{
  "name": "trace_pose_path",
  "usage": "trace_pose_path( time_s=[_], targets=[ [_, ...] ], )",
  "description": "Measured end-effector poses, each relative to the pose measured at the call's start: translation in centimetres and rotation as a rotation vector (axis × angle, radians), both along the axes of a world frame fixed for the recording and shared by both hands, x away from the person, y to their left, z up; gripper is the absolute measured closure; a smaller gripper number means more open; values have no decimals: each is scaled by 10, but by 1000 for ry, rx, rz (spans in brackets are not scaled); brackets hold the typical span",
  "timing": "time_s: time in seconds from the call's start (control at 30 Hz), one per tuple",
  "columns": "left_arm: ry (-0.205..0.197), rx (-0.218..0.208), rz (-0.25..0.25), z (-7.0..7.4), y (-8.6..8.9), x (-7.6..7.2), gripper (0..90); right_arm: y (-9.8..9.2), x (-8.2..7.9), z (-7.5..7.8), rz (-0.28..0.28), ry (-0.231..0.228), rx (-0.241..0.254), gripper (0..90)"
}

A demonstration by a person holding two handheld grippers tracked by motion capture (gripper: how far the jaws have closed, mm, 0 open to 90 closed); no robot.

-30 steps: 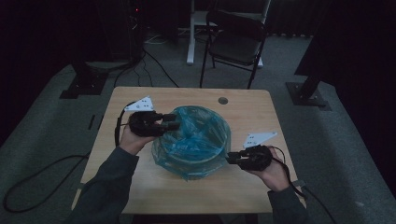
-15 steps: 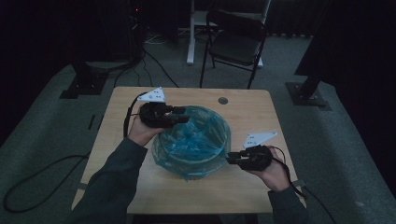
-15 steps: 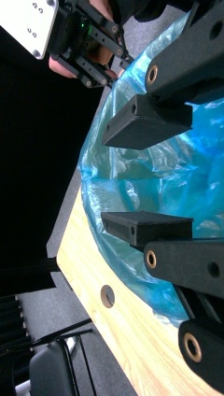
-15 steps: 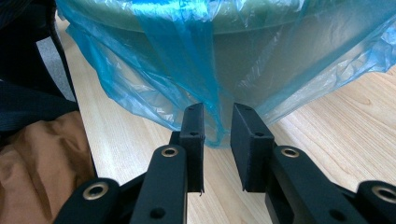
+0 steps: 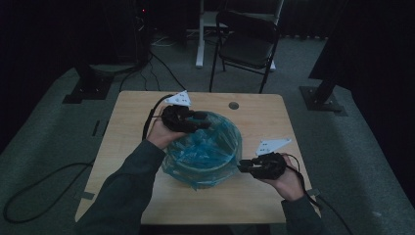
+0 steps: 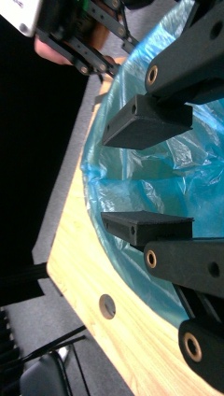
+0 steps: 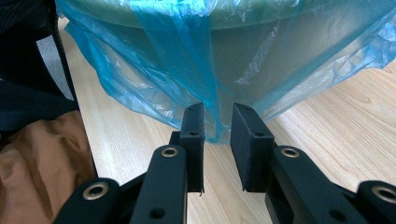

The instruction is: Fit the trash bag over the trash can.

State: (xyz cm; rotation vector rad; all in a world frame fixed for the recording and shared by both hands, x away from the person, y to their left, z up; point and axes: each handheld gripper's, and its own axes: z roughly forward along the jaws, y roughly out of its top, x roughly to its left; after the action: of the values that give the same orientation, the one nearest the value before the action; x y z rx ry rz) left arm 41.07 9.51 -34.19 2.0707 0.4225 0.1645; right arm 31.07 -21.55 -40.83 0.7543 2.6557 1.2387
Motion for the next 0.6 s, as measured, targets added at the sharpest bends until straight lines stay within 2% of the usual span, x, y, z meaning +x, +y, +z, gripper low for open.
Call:
trace_pose_path(
  time_s=[0.03,0.13,0.17,0.37,0.5,0.53,0.57,0.6],
  targets=[
    [-13,15,-1,0,-2,-1,573,0,0,0,0,0,0,749],
    [-8,25,-12,0,-3,0,573,0,0,0,1,-1,1,749],
    [-15,53,-12,0,-6,0,573,0,0,0,1,-1,1,749],
    [-17,63,-19,1,-12,1,572,0,0,0,5,-3,1,749],
    [-24,135,-35,-2,-26,3,572,-1,0,0,3,-1,0,749],
    [-24,135,-35,-2,-26,3,572,-1,0,0,3,-1,0,749],
    [-33,193,-33,-6,-31,4,572,-1,0,0,2,-1,1,749],
    [-30,217,-29,-7,-34,4,571,-1,0,0,0,-1,2,749]
  ],
)
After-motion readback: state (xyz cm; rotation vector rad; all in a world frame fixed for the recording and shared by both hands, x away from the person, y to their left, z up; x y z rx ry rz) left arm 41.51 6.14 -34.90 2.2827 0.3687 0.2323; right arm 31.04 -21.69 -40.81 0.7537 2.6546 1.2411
